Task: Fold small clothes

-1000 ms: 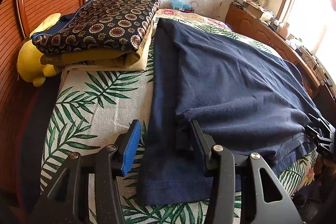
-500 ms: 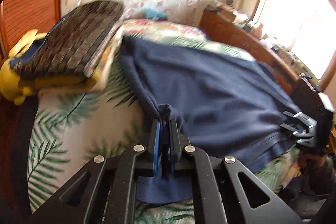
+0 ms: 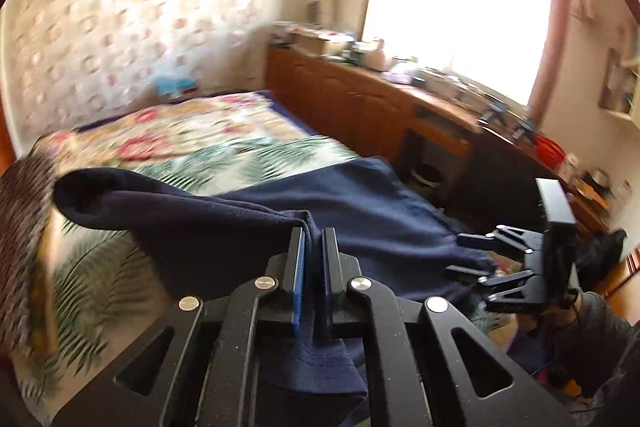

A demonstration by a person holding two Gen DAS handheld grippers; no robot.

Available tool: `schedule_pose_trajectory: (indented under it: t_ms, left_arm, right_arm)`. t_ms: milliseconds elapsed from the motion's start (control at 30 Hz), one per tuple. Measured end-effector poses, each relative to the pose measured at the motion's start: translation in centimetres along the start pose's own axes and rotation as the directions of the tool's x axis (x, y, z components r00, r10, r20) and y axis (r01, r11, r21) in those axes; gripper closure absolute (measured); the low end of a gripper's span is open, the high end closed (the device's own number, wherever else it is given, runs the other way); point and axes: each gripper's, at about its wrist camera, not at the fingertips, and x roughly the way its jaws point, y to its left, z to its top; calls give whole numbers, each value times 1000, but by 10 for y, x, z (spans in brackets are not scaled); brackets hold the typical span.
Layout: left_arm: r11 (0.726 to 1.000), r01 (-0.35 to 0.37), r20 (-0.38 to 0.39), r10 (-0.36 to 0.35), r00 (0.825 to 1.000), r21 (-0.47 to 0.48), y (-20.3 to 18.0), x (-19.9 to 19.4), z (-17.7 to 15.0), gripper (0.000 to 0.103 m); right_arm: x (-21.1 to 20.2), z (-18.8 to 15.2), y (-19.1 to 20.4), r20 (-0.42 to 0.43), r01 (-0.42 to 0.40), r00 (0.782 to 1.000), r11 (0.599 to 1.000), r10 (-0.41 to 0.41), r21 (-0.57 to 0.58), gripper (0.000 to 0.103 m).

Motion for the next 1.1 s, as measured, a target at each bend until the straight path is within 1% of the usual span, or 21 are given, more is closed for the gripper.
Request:
schedule_pose_trajectory:
  t_ms: [133,167,267,300,333,367,400,433,567,600,633,667,700,733,867,967,1100]
  left_arm:
    - [995,68,0,-68,998,70,-36,15,24,95]
    - [994,72,2,-72,997,88,-45,16,26,95]
    - [990,36,2,-36,999,134,-61,22,29,93]
    - [990,43,-9,-42,999,137,-62,24,27,90]
    - [990,55,-17,-53,998,127,-59,26,24,82]
    - [991,59,-21,-57,998,117,-56,27,23,78]
    - [993,54,-23,-52,998,104,-51,27,20,69]
    - [995,45,-23,-43,999,92,-48,27,17,62]
    - [998,16,-42,-14,999,63,-33,27,6,54]
    - [998,2,-43,1,999,57,-28,25,3,49]
    - [999,-6,-42,8,999,52,-28,25,-1,40]
    - [999,-14,-40,16,999,39,-22,23,-5,34]
    - [999,-22,-37,23,999,28,-17,21,-7,26]
    - [999,-30,-33,31,999,20,-16,19,-11,23]
    - [998,-62,-30,62,998,-14,-1,11,-26,23]
    - [994,-102,-33,101,994,-29,9,7,-35,23]
    - [989,-143,-36,142,989,-45,22,5,-43,23]
  right_arm:
    - [-9,-6,-15,10,12,1000,999,-13,43,42]
    - [-11,-8,-18,11,16,1000,999,-16,52,42]
    - [-13,-10,-20,10,15,1000,997,-16,77,42]
    - [-13,-11,-20,10,14,1000,997,-15,80,42]
    - [-13,-11,-20,11,13,1000,997,-14,81,42]
    - [-14,-14,-22,11,12,1000,997,-13,81,42]
    - [-13,-14,-22,11,11,1000,997,-12,82,42]
    - [-12,-14,-22,11,9,1000,997,-10,83,42]
    - [-9,-12,-21,15,-1,1000,996,-1,91,42]
    - [-9,-11,-22,16,-5,1000,996,4,91,42]
    - [-6,-10,-22,16,-11,1000,996,10,90,42]
    - [-3,-8,-21,15,-17,1000,996,16,87,42]
    - [-1,-7,-20,15,-24,1000,996,23,83,42]
    - [1,-4,-18,15,-30,999,996,29,79,42]
    - [12,8,-10,6,-57,998,997,57,58,42]
    - [19,18,-6,3,-76,997,996,76,44,42]
    - [27,28,-1,-9,-83,997,996,83,15,42]
